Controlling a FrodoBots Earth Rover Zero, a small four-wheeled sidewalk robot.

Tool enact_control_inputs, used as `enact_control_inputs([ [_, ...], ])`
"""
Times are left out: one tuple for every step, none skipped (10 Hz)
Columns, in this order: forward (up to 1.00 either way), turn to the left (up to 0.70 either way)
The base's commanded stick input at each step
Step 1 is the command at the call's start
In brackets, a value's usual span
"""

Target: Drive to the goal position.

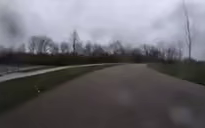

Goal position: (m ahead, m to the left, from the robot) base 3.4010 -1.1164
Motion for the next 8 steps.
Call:
enact_control_inputs([
  [0.70,-0.10],
  [0.70,0.00],
  [0.70,0.00],
  [0.70,0.00],
  [0.70,0.00],
  [0.70,0.00],
  [0.70,0.00],
  [0.70,0.00],
])
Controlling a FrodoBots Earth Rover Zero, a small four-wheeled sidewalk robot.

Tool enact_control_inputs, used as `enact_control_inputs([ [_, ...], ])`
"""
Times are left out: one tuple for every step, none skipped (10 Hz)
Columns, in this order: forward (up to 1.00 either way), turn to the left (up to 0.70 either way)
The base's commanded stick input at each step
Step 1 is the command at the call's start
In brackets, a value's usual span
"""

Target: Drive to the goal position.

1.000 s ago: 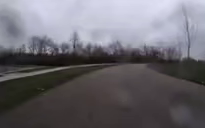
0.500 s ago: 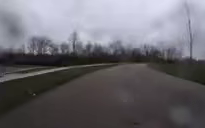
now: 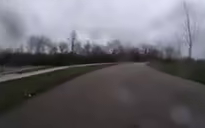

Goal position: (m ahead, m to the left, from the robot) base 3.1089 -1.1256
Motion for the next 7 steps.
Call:
enact_control_inputs([
  [0.70,0.00],
  [0.70,0.00],
  [0.70,0.00],
  [0.70,0.00],
  [0.70,0.00],
  [0.70,0.00],
  [0.70,0.00],
])
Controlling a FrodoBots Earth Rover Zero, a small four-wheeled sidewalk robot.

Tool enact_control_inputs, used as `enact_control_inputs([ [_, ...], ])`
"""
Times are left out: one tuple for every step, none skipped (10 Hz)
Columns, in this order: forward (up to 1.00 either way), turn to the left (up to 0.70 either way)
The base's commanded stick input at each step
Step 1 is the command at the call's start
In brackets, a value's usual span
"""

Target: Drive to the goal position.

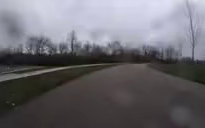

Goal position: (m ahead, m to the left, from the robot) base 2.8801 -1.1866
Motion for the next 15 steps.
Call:
enact_control_inputs([
  [0.70,0.00],
  [0.70,0.00],
  [0.70,0.00],
  [0.70,0.00],
  [0.70,0.00],
  [0.70,0.00],
  [0.70,0.00],
  [0.70,0.00],
  [0.70,0.00],
  [0.70,0.00],
  [0.70,0.00],
  [0.70,0.00],
  [0.70,0.00],
  [0.70,0.00],
  [0.70,0.00],
])
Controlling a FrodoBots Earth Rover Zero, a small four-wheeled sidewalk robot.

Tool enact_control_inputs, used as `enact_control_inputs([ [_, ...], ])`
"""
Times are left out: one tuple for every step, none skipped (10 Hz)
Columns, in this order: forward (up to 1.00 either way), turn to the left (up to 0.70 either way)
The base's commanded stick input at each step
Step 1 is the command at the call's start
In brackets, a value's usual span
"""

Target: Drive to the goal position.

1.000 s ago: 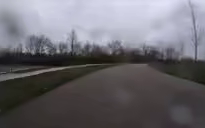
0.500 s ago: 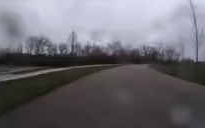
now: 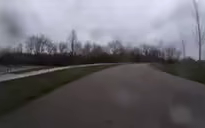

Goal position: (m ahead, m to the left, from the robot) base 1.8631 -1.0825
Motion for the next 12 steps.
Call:
enact_control_inputs([
  [0.70,0.00],
  [0.70,0.00],
  [0.70,0.00],
  [0.70,0.00],
  [0.70,0.00],
  [0.70,0.00],
  [0.70,0.00],
  [0.70,0.00],
  [0.70,0.00],
  [0.70,0.00],
  [0.70,0.00],
  [0.70,0.00],
])
